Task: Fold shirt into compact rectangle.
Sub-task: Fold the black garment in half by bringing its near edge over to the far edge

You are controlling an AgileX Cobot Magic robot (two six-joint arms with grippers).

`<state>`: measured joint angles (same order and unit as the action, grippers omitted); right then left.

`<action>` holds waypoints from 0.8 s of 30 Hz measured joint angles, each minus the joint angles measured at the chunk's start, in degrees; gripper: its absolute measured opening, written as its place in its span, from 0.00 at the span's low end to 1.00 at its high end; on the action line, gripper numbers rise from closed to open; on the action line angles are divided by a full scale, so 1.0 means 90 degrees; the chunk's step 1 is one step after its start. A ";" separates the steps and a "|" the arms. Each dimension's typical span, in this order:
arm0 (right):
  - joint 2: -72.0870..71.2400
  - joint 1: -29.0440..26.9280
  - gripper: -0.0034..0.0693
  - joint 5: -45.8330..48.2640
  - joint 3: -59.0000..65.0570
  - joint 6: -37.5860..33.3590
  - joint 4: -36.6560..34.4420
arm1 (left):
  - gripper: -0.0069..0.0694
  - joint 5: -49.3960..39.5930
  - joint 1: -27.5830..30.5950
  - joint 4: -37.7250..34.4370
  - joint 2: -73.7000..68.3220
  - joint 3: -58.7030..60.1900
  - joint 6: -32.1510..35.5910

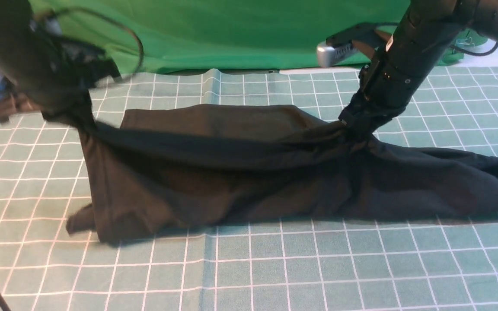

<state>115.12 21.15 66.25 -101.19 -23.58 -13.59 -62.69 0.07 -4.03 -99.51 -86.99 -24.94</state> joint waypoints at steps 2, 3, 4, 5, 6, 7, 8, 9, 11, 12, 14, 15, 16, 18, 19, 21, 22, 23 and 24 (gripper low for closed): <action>0.0000 -0.0029 0.09 -0.0375 0.0000 0.0070 -0.0014 | 0.11 -0.0007 0.0060 -0.0029 -0.0226 -0.0382 0.0024; 0.0000 -0.0029 0.09 -0.0374 0.0000 0.0070 -0.0014 | 0.11 -0.0001 0.0060 -0.0029 -0.0251 -0.0417 0.0024; 0.0000 -0.0065 0.09 -0.0734 0.0000 0.0115 -0.0014 | 0.11 0.0047 0.0081 -0.0036 -0.0495 -0.0715 0.0065; 0.0000 -0.0078 0.09 -0.0837 0.0000 0.0119 -0.0014 | 0.11 0.0079 0.0094 -0.0036 -0.0584 -0.0847 0.0078; 0.0000 -0.0105 0.09 -0.0997 0.0000 0.0134 -0.0009 | 0.11 0.0124 0.0114 -0.0058 -0.0737 -0.1021 0.0099; 0.0006 -0.0123 0.09 -0.1114 0.0000 0.0134 -0.0009 | 0.11 0.0146 0.0136 -0.0058 -0.0895 -0.1167 0.0100; 0.0019 -0.0129 0.09 -0.1230 0.0000 0.0134 -0.0009 | 0.11 0.0169 0.0158 -0.0074 -0.0991 -0.1317 0.0108; 0.0065 -0.0152 0.09 -0.1395 0.0000 0.0139 -0.0009 | 0.11 0.0204 0.0204 -0.0082 -0.1187 -0.1506 0.0114; 0.0163 -0.0173 0.09 -0.1639 0.0000 0.0142 -0.0018 | 0.11 0.0231 0.0281 -0.0115 -0.1511 -0.1865 0.0114; 0.0193 -0.0179 0.09 -0.1665 0.0000 0.0142 -0.0018 | 0.11 0.0231 0.0289 -0.0121 -0.1545 -0.1896 0.0114; 0.0364 -0.0185 0.09 -0.1979 0.0000 0.0185 -0.0018 | 0.11 0.0295 0.0342 -0.0140 -0.1903 -0.2218 0.0114; 0.0469 -0.0185 0.10 -0.2157 0.0000 0.0192 -0.0018 | 0.11 0.0395 0.0348 -0.0141 -0.2055 -0.2323 0.0120; 0.0469 -0.0185 0.10 -0.2190 0.0000 0.0192 -0.0018 | 0.11 0.0422 0.0348 -0.0141 -0.2077 -0.2323 0.0119; 0.0639 -0.0185 0.15 -0.2647 0.0000 0.0220 -0.0011 | 0.11 0.0813 0.0348 -0.0167 -0.2301 -0.2382 0.0149; 0.0680 -0.0185 0.18 -0.2787 0.0000 0.0232 -0.0011 | 0.11 0.0940 0.0348 -0.0187 -0.2342 -0.2381 0.0161; 0.0749 -0.0185 0.24 -0.3003 0.0000 0.0284 -0.0004 | 0.12 0.1146 0.0348 -0.0214 -0.2397 -0.2381 0.0248; 0.0800 -0.0185 0.35 -0.3199 0.0000 0.0370 0.0005 | 0.14 0.1310 0.0348 -0.0220 -0.2424 -0.2382 0.0380; 0.0827 -0.0185 0.43 -0.3292 0.0000 0.0414 0.0005 | 0.16 0.1399 0.0348 -0.0220 -0.2433 -0.2388 0.0477; 0.0839 -0.0185 0.50 -0.3373 0.0000 0.0423 0.0029 | 0.19 0.1452 0.0348 -0.0220 -0.2432 -0.2405 0.0522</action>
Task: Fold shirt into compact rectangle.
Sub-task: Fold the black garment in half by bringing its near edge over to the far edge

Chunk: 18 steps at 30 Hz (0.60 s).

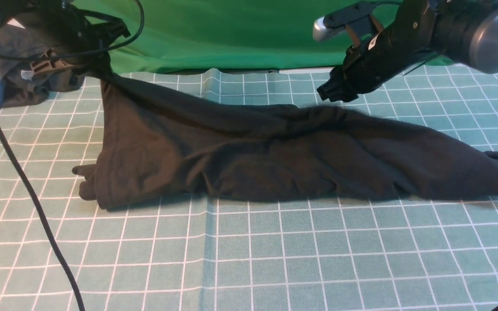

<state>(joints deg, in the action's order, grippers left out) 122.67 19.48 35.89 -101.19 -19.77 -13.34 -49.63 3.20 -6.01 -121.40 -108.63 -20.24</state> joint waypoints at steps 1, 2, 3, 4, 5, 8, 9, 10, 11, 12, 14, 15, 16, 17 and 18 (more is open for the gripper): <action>0.0000 0.0000 0.56 -0.0046 0.0000 0.0012 0.0006 | 0.23 0.0024 0.0000 0.0007 0.0000 -0.0042 0.0048; -0.0007 0.0000 0.59 -0.0093 0.0000 0.0019 0.0014 | 0.26 0.0024 0.0000 0.0007 0.0000 -0.0071 0.0106; -0.0064 -0.0006 0.64 -0.0148 0.0000 0.0026 0.0021 | 0.31 -0.0064 0.0000 0.0012 0.0006 -0.0153 0.0151; -0.0140 -0.0006 0.65 -0.0149 0.0000 0.0026 0.0061 | 0.38 -0.0259 0.0000 0.0041 0.0035 -0.0255 0.0184; -0.0224 -0.0006 0.65 -0.0121 0.0000 0.0026 0.0112 | 0.41 -0.0385 0.0000 0.0073 0.0054 -0.0315 0.0229; -0.0728 -0.0038 0.61 0.0042 0.0000 0.0050 0.0259 | 0.53 -0.1060 0.0000 0.0430 0.0224 -0.0662 0.0487; -0.0971 -0.0077 0.58 0.0142 0.0000 0.0050 0.0272 | 0.56 -0.1341 0.0000 0.0504 0.0301 -0.0790 0.0589; -0.1229 -0.0133 0.54 0.0257 0.0000 0.0071 0.0291 | 0.57 -0.1658 0.0008 0.0498 0.0438 -0.0900 0.0796; -0.1494 -0.0206 0.49 0.0382 0.0000 0.0095 0.0320 | 0.56 -0.1840 0.0013 0.0421 0.0553 -0.0932 0.0944; -0.1654 -0.0252 0.45 0.0528 0.0000 0.0123 0.0337 | 0.54 -0.1937 0.0013 0.0279 0.0656 -0.0919 0.1164; -0.2009 -0.0368 0.34 0.0873 -0.0013 0.0141 0.0352 | 0.47 -0.2074 0.0019 -0.0055 0.0933 -0.0779 0.1485; -0.2304 -0.0525 0.22 0.1310 -0.0034 0.0143 0.0364 | 0.35 -0.2115 -0.0002 -0.0321 0.1290 -0.0488 0.1661; -0.2506 -0.0646 0.15 0.1748 -0.0042 0.0149 0.0364 | 0.25 -0.2141 -0.0058 -0.0411 0.1583 -0.0131 0.1764; -0.2562 -0.0700 0.14 0.1824 -0.0042 0.0149 0.0364 | 0.23 -0.2142 -0.0069 -0.0419 0.1633 -0.0065 0.1764; -0.2716 -0.0930 0.10 0.2547 -0.0042 0.0155 0.0373 | 0.15 -0.2165 -0.0193 -0.0434 0.2072 0.0653 0.1822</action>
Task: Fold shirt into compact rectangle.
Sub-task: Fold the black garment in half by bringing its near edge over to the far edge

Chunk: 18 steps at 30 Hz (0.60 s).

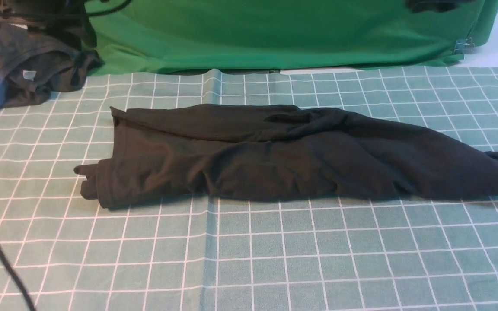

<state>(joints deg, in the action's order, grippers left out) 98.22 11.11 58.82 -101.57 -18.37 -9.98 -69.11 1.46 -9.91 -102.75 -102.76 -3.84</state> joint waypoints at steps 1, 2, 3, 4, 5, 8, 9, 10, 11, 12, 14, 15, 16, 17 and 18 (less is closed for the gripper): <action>-0.0043 -0.0141 0.09 0.0398 0.0000 0.0000 0.0000 | 0.13 0.0009 -0.0067 0.0000 0.0190 0.0459 0.0002; -0.0051 -0.0169 0.09 0.0476 0.0000 0.0000 0.0006 | 0.13 0.0016 -0.0086 0.0000 0.0236 0.0459 0.0002; -0.0084 -0.0374 0.09 0.0847 0.0069 0.0006 0.0002 | 0.11 0.0207 -0.0257 0.0000 0.0596 0.1324 0.0007; -0.0104 -0.0460 0.08 0.0981 0.0141 0.0006 -0.0030 | 0.10 0.0309 -0.0316 0.0000 0.0696 0.1701 0.0007; -0.0145 -0.0571 0.08 0.1071 0.0287 -0.0012 -0.0124 | 0.10 0.0609 -0.0447 0.0000 0.0869 0.2225 0.0007; -0.0201 -0.0653 0.08 0.1170 0.0667 -0.0145 -0.0372 | 0.13 0.1197 -0.0644 0.0168 0.0961 0.3152 0.0012; -0.0217 -0.0658 0.08 0.1170 0.0841 -0.0229 -0.0485 | 0.16 0.1332 -0.0687 0.0295 0.0939 0.3361 -0.0063; -0.0223 -0.0658 0.08 0.1170 0.0841 -0.0229 -0.0485 | 0.17 0.1362 -0.0688 0.0353 0.0928 0.3427 -0.0082; -0.0230 -0.0658 0.08 0.1150 0.1033 -0.0358 -0.0646 | 0.23 0.1435 -0.0700 0.0567 0.0868 0.3558 -0.0271; -0.0230 -0.0658 0.08 0.1110 0.1163 -0.0450 -0.0783 | 0.29 0.1466 -0.0700 0.0767 0.0816 0.3607 -0.0448; -0.0230 -0.0658 0.08 0.0976 0.1394 -0.0578 -0.0978 | 0.41 0.1543 -0.0700 0.1102 0.0708 0.3634 -0.0753; -0.0230 -0.0658 0.08 0.0899 0.1520 -0.0632 -0.1050 | 0.50 0.1643 -0.0700 0.1253 0.0628 0.3634 -0.0867; -0.0230 -0.0658 0.08 0.0881 0.1536 -0.0644 -0.1052 | 0.51 0.1662 -0.0700 0.1268 0.0614 0.3634 -0.0883; -0.0230 -0.0658 0.08 0.0790 0.1654 -0.0675 -0.1129 | 0.66 0.1838 -0.0700 0.1336 0.0480 0.3634 -0.0962; -0.0230 -0.0658 0.08 0.0748 0.1684 -0.0682 -0.1152 | 0.72 0.1907 -0.0700 0.1349 0.0411 0.3634 -0.1017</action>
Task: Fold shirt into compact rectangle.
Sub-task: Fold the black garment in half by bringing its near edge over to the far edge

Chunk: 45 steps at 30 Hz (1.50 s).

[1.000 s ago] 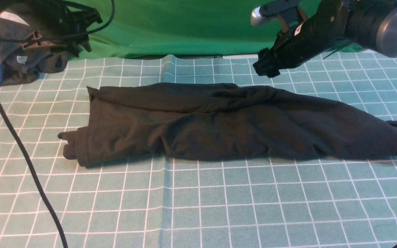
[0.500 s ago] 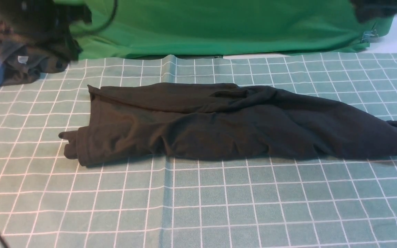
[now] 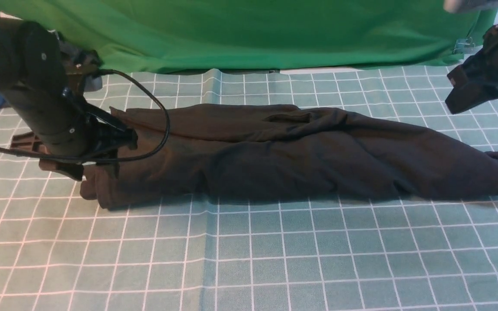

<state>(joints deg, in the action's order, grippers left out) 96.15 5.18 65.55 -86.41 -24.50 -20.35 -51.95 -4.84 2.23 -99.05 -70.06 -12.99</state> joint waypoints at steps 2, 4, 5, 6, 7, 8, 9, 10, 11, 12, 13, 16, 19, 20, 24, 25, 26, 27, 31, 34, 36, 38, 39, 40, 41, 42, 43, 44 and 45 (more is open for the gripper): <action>0.0000 0.0000 0.08 -0.0071 0.0027 -0.0007 -0.0031 | 0.86 0.0162 0.0000 -0.0006 -0.0196 0.0000 -0.0082; 0.0000 0.0000 0.08 -0.0119 0.0027 -0.0019 -0.0046 | 0.94 0.0329 0.0000 -0.0014 -0.0377 0.0000 -0.0126; 0.0000 0.0000 0.08 -0.0134 0.0027 -0.0020 -0.0052 | 0.95 0.0377 0.0000 -0.0020 -0.0422 0.0000 -0.0135; 0.0000 0.0000 0.08 -0.0157 0.0027 -0.0033 -0.0059 | 0.98 0.0514 0.0000 -0.0027 -0.0582 0.0000 -0.0155; 0.0000 0.0000 0.08 -0.0156 0.0027 -0.0050 -0.0059 | 0.99 0.0560 0.0000 -0.0033 -0.0689 0.0000 -0.0161; 0.0000 0.0000 0.08 -0.0156 0.0027 -0.0070 -0.0059 | 0.99 0.0600 0.0000 -0.0033 -0.0788 0.0000 -0.0169; 0.0000 0.0000 0.08 -0.0156 0.0027 -0.0121 -0.0066 | 0.99 0.0631 0.0000 -0.0039 -0.0883 0.0000 -0.0169; 0.0000 0.0000 0.08 -0.0162 0.0027 -0.0153 -0.0066 | 0.99 0.0677 0.0000 -0.0039 -0.0980 0.0000 -0.0177; 0.0000 0.0000 0.08 -0.0158 0.0027 -0.0153 -0.0066 | 0.99 0.0687 0.0000 -0.0039 -0.0995 0.0000 -0.0176; 0.0000 0.0000 0.08 -0.0158 0.0027 -0.0169 -0.0066 | 0.99 0.0741 0.0000 -0.0039 -0.1093 0.0000 -0.0183; 0.0000 0.0000 0.08 -0.0158 0.0027 -0.0169 -0.0066 | 0.98 0.0772 0.0000 -0.0045 -0.1131 0.0000 -0.0183; 0.0000 0.0000 0.08 -0.0158 0.0027 -0.0184 -0.0066 | 0.84 0.0825 0.0000 -0.0045 -0.1208 0.0000 -0.0183; 0.0000 0.0000 0.08 -0.0163 0.0027 -0.0190 -0.0066 | 0.58 0.0831 0.0006 -0.0021 -0.1224 -0.0006 -0.0097; 0.0000 0.0000 0.08 -0.0157 0.0027 -0.0190 -0.0066 | 0.44 0.0848 0.0012 -0.0059 -0.1229 -0.0011 0.0020; 0.0000 0.0000 0.08 0.0003 0.0027 -0.0190 0.0002 | 0.29 0.0729 0.0027 -0.0089 -0.1232 -0.0077 0.0401; 0.0000 0.0000 0.08 0.0091 0.0027 -0.0190 0.0066 | 0.29 0.0665 0.0034 -0.0089 -0.1232 -0.0117 0.0438; 0.0000 0.0000 0.08 0.0114 0.0027 -0.0190 0.0085 | 0.29 0.0642 0.0034 -0.0089 -0.1232 -0.0117 0.0449; 0.0000 0.0000 0.08 0.0240 0.0027 -0.0172 0.0209 | 0.29 0.0529 0.0048 -0.0089 -0.1211 -0.0160 0.0487; -0.0046 -0.0053 0.08 0.0422 0.0027 0.0375 0.0849 | 0.29 -0.0249 0.0239 -0.0061 -0.0614 -0.0202 0.0849; -0.0141 -0.0126 0.08 0.0416 0.0092 0.0568 0.0973 | 0.29 -0.0368 0.0269 0.0246 -0.0163 -0.0107 0.0953; -0.0259 -0.0246 0.09 0.0416 0.0312 0.0753 0.1051 | 0.29 -0.0375 0.0315 0.0530 0.0185 0.0162 0.0992; -0.0274 -0.0356 0.12 0.0431 0.0509 0.0866 0.1107 | 0.29 -0.0375 0.0405 0.0592 0.0282 0.0377 0.0992; -0.0265 -0.0448 0.17 0.0385 0.0691 0.0899 0.1129 | 0.29 -0.0375 0.0512 0.0611 0.0289 0.0494 0.0992; -0.0262 -0.0462 0.18 0.0385 0.0691 0.0899 0.1129 | 0.29 -0.0365 0.0555 0.0621 0.0289 0.0536 0.0992; -0.0221 -0.0576 0.26 0.0203 0.0879 0.0928 0.1157 | 0.29 -0.0309 0.0760 0.0627 0.0283 0.0669 0.0973; -0.0212 -0.0591 0.27 0.0183 0.0892 0.0928 0.1155 | 0.29 -0.0300 0.0789 0.0620 0.0283 0.0680 0.0976; -0.0112 -0.0668 0.37 -0.0041 0.0941 0.0963 0.1172 | 0.29 -0.0201 0.1026 0.0558 0.0283 0.0712 0.0970; -0.0033 -0.0694 0.44 -0.0180 0.0948 0.0975 0.1152 | 0.29 -0.0129 0.1176 0.0487 0.0283 0.0715 0.0970; -0.0014 -0.0693 0.47 -0.0236 0.0948 0.0975 0.1132 | 0.29 -0.0129 0.1203 0.0487 0.0283 0.0715 0.0970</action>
<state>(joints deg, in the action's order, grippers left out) 96.03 -1.05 63.42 -77.88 -15.73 -10.16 -53.11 5.98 6.61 -96.51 -63.62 -4.26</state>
